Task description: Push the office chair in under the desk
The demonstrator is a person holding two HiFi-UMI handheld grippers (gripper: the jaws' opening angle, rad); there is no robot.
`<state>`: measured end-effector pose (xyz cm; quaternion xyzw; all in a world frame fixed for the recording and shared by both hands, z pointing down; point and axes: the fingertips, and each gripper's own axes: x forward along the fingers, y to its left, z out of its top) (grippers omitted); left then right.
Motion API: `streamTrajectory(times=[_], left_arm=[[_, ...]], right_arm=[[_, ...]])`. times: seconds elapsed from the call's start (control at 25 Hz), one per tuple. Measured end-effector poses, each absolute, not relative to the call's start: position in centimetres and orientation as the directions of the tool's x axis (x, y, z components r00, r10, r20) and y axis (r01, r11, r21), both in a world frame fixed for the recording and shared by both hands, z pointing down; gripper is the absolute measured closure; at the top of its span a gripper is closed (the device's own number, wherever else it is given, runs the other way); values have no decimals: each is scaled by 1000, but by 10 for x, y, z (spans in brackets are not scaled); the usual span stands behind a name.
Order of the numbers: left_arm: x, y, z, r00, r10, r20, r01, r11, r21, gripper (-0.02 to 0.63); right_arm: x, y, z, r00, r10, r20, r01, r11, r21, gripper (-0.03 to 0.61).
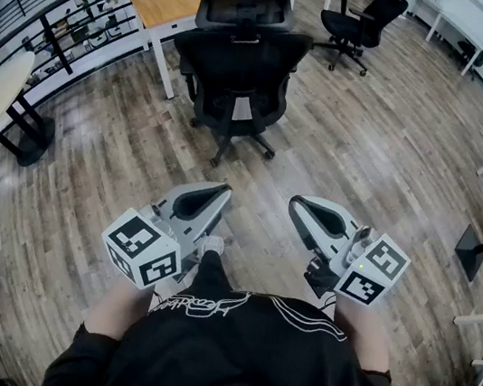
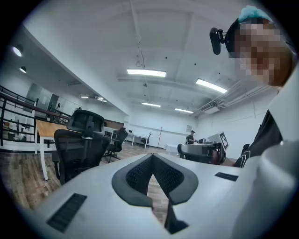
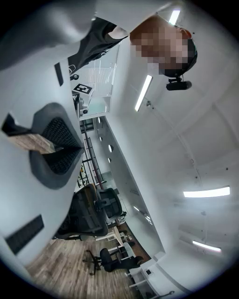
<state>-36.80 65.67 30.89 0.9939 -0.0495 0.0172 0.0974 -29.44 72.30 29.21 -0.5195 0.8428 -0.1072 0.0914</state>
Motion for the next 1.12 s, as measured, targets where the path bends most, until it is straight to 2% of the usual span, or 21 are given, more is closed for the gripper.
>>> streamTrajectory(times=[0.6, 0.88, 1.12], left_arm=[[-362, 623, 313, 993, -101, 55, -110, -973, 202, 606], [-339, 563, 328, 994, -85, 75, -100, -972, 214, 606], [-307, 470, 332, 992, -77, 101, -99, -967, 236, 606]], right_arm=[[-275, 692, 298, -387, -922, -21, -887, 378, -265, 538], [-252, 637, 313, -361, -932, 1, -899, 348, -265, 537], [-214, 550, 320, -320, -947, 26, -906, 298, -301, 537]])
